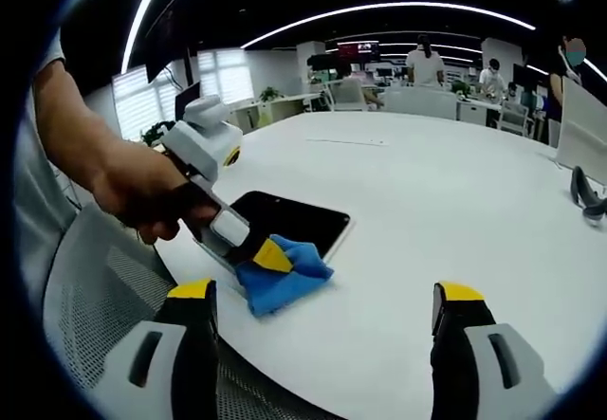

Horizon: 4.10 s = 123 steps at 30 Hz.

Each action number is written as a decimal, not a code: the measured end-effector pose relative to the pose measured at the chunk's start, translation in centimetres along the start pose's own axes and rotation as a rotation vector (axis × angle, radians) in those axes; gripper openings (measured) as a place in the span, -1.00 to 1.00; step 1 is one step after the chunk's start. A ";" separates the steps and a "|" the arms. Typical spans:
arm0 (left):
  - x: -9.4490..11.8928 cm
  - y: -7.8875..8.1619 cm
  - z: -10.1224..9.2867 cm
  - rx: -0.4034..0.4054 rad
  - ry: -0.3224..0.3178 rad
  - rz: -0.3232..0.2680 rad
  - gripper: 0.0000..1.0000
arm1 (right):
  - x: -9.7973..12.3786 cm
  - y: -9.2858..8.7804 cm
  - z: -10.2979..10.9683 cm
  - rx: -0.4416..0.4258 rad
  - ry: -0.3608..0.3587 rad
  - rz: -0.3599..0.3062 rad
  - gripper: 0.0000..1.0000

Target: Wipe the mirror surface with the cleaning cloth until all visible marks leave the cleaned area.

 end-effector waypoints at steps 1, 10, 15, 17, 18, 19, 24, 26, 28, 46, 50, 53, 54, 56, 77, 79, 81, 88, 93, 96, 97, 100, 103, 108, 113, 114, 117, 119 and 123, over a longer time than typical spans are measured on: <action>0.0 0.0 0.0 0.000 -0.002 0.000 -0.94 | 0.0 0.0 0.0 0.001 0.000 0.001 0.86; -0.2 0.1 0.2 0.068 -0.012 0.028 -0.94 | 0.0 0.0 -0.1 0.001 -0.003 -0.001 0.86; -0.4 0.6 0.2 0.066 -0.017 0.040 -0.94 | 0.0 0.0 -0.2 -0.003 -0.002 -0.003 0.85; -0.6 0.8 0.2 0.070 -0.019 0.043 -0.94 | 0.0 0.0 -0.2 -0.002 -0.003 -0.005 0.85; -0.7 0.9 0.2 0.072 -0.021 0.045 -0.94 | 0.0 0.0 -0.2 -0.002 -0.003 -0.004 0.85; -0.7 1.0 0.2 0.074 -0.022 0.047 -0.94 | 0.0 0.0 -0.2 -0.003 -0.003 -0.003 0.85; -1.0 1.5 0.1 0.062 -0.031 0.054 -0.94 | 0.1 0.0 -0.2 -0.004 -0.004 -0.006 0.85; -1.0 1.7 0.1 0.060 -0.031 0.055 -0.94 | 0.1 0.1 -0.3 -0.006 -0.005 -0.010 0.85; -1.0 1.9 0.1 0.053 -0.032 0.056 -0.93 | 0.1 0.1 -0.2 -0.003 -0.005 -0.006 0.85; -2.5 5.4 1.1 0.031 -0.033 0.050 -0.93 | 0.1 0.0 -0.4 -0.011 -0.010 -0.008 0.84; -2.9 6.2 1.3 0.022 -0.038 0.048 -0.93 | 0.1 0.1 -0.4 -0.014 -0.012 -0.010 0.84; -3.0 6.7 1.3 0.017 -0.042 0.049 -0.93 | 0.1 0.0 -0.4 -0.014 -0.012 -0.008 0.83; -3.1 6.8 1.4 0.017 -0.041 0.047 -0.93 | 0.1 0.0 -0.4 -0.014 -0.012 -0.008 0.83; -3.1 7.1 1.5 0.022 -0.038 0.043 -0.93 | 0.1 0.0 -0.4 -0.015 -0.013 -0.009 0.83; -4.1 9.7 1.9 0.012 -0.040 0.040 -0.93 | 0.1 -0.1 -0.5 -0.021 -0.015 -0.004 0.83; -4.2 9.8 2.0 0.008 -0.043 0.044 -0.93 | 0.1 -0.1 -0.4 -0.021 -0.015 -0.002 0.83; -4.4 9.9 2.1 0.009 -0.052 0.060 -0.93 | 0.1 -0.1 -0.4 -0.020 -0.015 0.000 0.83; -4.6 10.3 2.2 -0.002 -0.054 0.068 -0.93 | 0.1 -0.2 -0.6 -0.020 -0.017 -0.002 0.83; -4.8 10.7 2.2 0.023 -0.051 0.068 -0.93 | 0.2 -0.1 -0.6 -0.035 -0.020 -0.003 0.87; -4.8 10.8 2.1 0.020 -0.047 0.063 -0.93 | 0.2 -0.2 -0.7 -0.032 -0.021 -0.003 0.87; -4.7 10.8 2.1 0.019 -0.048 0.069 -0.93 | 0.2 -0.2 -0.7 -0.032 -0.021 -0.002 0.87; -4.9 10.9 2.1 -0.001 -0.046 0.064 -0.93 | 0.2 -0.2 -0.7 -0.035 -0.025 -0.001 0.91; -4.7 10.8 2.0 -0.012 -0.043 0.063 -0.93 | 0.2 -0.2 -0.7 -0.033 -0.027 0.000 0.91; -5.0 11.2 2.0 -0.041 -0.040 0.057 -0.93 | 0.2 -0.2 -0.7 -0.035 -0.025 0.002 0.91; -4.8 11.0 2.0 -0.071 -0.041 0.051 -0.93 | 0.2 -0.2 -0.7 -0.035 -0.024 0.001 0.90; -4.8 11.1 2.0 -0.068 -0.042 0.054 -0.93 | 0.2 -0.2 -0.7 -0.034 -0.023 0.002 0.90; -4.9 11.1 2.0 -0.070 -0.045 0.054 -0.93 | 0.2 -0.3 -0.8 -0.033 -0.025 0.003 0.89; -4.7 11.0 2.0 -0.073 -0.050 0.052 -0.93 | 0.2 -0.3 -0.8 -0.032 -0.026 0.003 0.89; -4.8 11.2 2.5 -0.097 -0.052 0.052 -0.93 | 0.2 -0.3 -0.8 -0.031 -0.025 0.004 0.89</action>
Point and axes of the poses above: the point that each gripper's makers call its tool centre point, and the gripper's own axes: x roughly backward along the fingers, z roughly to its left, y roughly out of its top, the point moved 5 cm from there along x, roughly backward along the fingers, and after that the axes turned 13 degrees about y, right-handed, at the moved point
